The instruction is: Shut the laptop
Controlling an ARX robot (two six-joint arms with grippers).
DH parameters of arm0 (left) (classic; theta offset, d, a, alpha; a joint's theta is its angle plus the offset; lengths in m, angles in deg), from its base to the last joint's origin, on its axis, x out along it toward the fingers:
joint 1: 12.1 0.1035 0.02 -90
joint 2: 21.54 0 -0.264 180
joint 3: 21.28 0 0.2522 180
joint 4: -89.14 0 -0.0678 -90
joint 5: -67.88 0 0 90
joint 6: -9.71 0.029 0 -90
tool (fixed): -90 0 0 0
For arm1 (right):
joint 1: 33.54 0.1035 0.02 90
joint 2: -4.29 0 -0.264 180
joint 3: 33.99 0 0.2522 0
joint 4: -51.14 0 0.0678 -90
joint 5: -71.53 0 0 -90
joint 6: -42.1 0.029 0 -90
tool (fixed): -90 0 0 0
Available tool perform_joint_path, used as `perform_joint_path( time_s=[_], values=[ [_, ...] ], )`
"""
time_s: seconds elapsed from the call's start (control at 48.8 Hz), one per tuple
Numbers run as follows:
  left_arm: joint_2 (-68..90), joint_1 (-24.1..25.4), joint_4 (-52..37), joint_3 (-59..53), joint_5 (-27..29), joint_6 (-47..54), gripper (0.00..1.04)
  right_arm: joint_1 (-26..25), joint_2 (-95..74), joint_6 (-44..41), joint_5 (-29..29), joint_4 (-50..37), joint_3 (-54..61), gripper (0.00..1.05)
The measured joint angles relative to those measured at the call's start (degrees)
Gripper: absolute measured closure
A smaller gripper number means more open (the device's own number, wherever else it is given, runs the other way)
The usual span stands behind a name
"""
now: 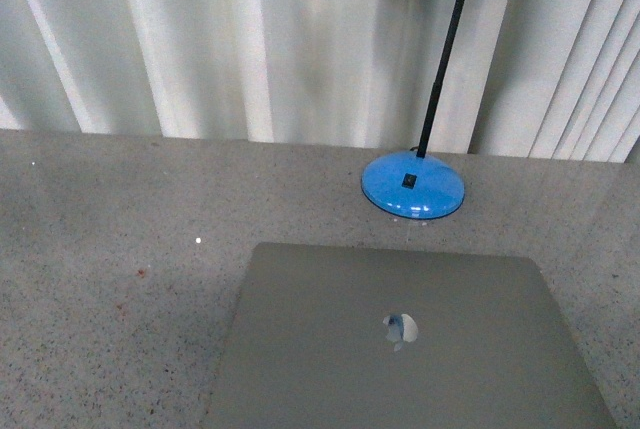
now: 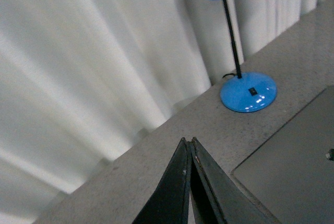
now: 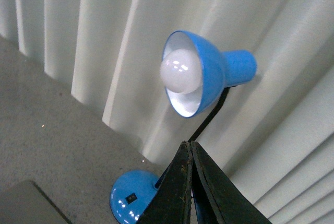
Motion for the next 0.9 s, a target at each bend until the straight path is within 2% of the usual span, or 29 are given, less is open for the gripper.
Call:
perform_joint_path(
  time_s=[0.082, 0.164, 0.184, 0.225, 0.246, 0.266, 0.307, 0.348, 0.594, 0.696, 0.901],
  values=[
    [-4.07, 5.70, 1.20, -0.92, -2.80, -3.76, 1.01, 0.00, 2.34, 4.76, 4.42, -0.42, 0.90, 1.02],
    [-6.47, 9.75, 1.68, -1.01, -5.70, -6.14, 1.01, -0.26, 3.85, 6.16, 6.51, 0.33, 1.36, 1.02],
    [-7.61, 10.51, 1.20, -1.29, -3.80, -8.72, 1.01, -0.44, 4.46, 6.54, 7.34, 0.92, 1.49, 0.99],
    [-9.92, 10.43, -1.11, -3.28, 5.86, -14.49, 1.01, -0.87, 5.49, 6.99, 8.07, 1.70, 1.70, 0.91],
    [-11.30, 10.05, -2.23, -4.94, 10.49, -17.42, 1.01, -0.96, 6.19, 7.89, 10.29, 2.45, 1.88, 0.88],
    [-12.15, 9.79, -2.82, -6.12, 12.96, -19.50, 1.01, -0.66, 7.21, 10.47, 15.50, 3.39, 2.45, 0.93],
    [-14.36, 8.96, -4.26, -9.88, 17.35, -24.11, 1.01, -1.51, 9.27, 14.10, 21.46, 2.97, 4.74, 1.01],
    [-15.61, 8.20, -5.07, -12.70, 18.69, -26.40, 1.01, -2.10, 11.17, 17.25, 25.00, 1.68, 8.15, 1.02],
    [-23.17, 4.55, -8.24, -24.06, 22.16, -29.35, 1.01, -2.71, 19.71, 21.35, 25.70, -4.31, 23.96, 1.02],
    [-25.16, 1.11, -8.28, -26.49, 26.99, -29.79, 1.01, -2.71, 22.01, 21.40, 25.70, -5.07, 26.88, 1.02],
    [-29.86, -0.79, -8.24, -30.67, 27.12, -29.99, 1.01, -2.71, 27.69, 21.59, 25.73, -5.49, 33.18, 1.02]
  ],
)
